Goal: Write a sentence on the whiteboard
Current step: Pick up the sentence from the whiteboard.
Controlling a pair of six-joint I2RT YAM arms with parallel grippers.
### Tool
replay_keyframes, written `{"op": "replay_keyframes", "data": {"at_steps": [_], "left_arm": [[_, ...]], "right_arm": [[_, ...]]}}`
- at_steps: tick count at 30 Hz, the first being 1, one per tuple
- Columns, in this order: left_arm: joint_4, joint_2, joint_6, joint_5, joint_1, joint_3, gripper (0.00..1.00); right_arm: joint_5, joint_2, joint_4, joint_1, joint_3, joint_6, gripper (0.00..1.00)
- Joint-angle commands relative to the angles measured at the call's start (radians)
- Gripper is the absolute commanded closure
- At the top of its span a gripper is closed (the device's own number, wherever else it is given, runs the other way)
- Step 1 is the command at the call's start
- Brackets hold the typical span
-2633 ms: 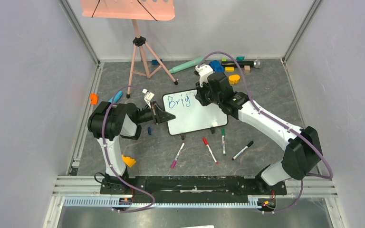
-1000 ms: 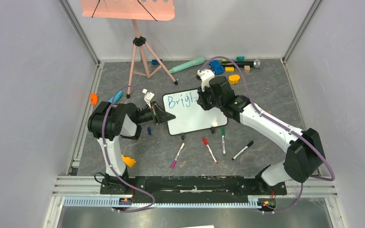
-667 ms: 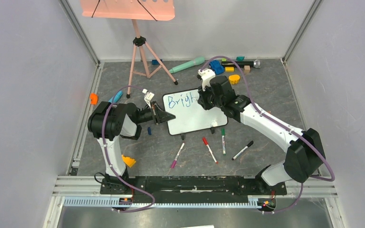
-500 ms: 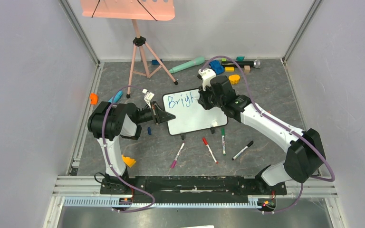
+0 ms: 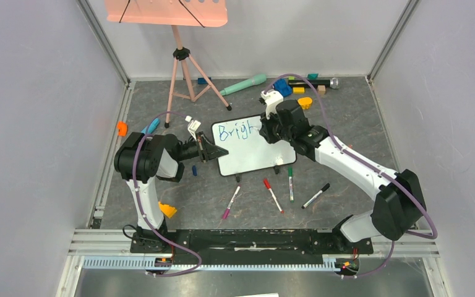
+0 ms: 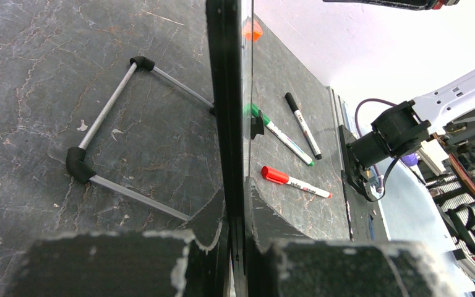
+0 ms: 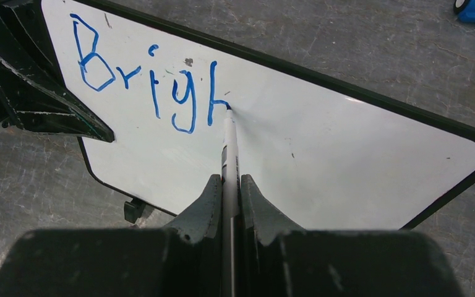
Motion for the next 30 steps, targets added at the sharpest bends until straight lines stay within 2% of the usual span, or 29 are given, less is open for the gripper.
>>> {"op": "replay_keyframes", "data": {"at_steps": [1, 16, 24, 30], "left_arm": [[0.035, 0.032, 0.158, -0.029, 0.004, -0.013, 0.98], [0.036, 0.032, 0.155, -0.029, 0.004, -0.014, 0.98], [0.036, 0.034, 0.155, -0.029, 0.006, -0.012, 0.98], [0.036, 0.034, 0.154, -0.031, 0.006, -0.013, 0.98]], "right_arm": [[0.046, -0.018, 0.008, -0.019, -0.042, -0.004, 1.00], [0.033, -0.049, 0.013, -0.021, -0.073, 0.012, 1.00], [-0.064, -0.124, 0.062, -0.021, -0.084, -0.024, 1.00], [-0.026, -0.100, 0.048, -0.027, -0.043, -0.030, 1.00]]}}
